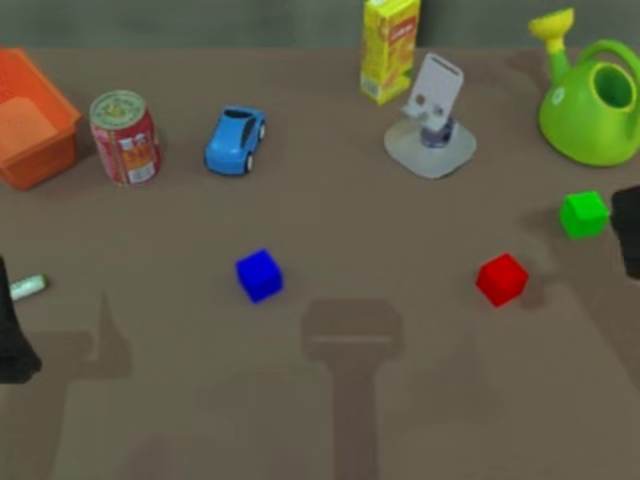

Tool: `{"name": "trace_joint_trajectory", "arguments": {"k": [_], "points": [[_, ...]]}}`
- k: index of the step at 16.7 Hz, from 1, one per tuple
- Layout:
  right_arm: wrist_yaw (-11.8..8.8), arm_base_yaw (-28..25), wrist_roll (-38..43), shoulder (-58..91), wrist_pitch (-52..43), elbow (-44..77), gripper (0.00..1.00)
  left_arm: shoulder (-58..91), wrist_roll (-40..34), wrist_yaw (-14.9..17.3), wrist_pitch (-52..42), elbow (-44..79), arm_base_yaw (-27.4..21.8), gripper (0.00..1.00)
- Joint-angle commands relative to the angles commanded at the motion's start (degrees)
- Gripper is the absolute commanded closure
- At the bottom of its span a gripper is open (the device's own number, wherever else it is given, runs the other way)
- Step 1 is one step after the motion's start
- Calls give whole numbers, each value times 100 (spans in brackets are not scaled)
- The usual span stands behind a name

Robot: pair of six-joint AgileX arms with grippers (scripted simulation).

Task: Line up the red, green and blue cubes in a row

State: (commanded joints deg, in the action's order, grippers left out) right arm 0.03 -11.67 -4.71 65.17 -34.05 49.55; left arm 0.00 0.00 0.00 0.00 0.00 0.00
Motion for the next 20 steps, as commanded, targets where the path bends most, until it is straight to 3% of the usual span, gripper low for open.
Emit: {"name": "trace_joint_trajectory", "arguments": {"k": [10, 14, 20], "points": [[16, -849, -346, 4766, -2477, 3664, 0, 0, 0, 0, 0, 0, 0, 0], [9, -985, -401, 5491, -2828, 4304, 0, 0, 0, 0, 0, 0, 0, 0], [10, -965, -402, 5523, -2820, 4318, 0, 0, 0, 0, 0, 0, 0, 0]]}}
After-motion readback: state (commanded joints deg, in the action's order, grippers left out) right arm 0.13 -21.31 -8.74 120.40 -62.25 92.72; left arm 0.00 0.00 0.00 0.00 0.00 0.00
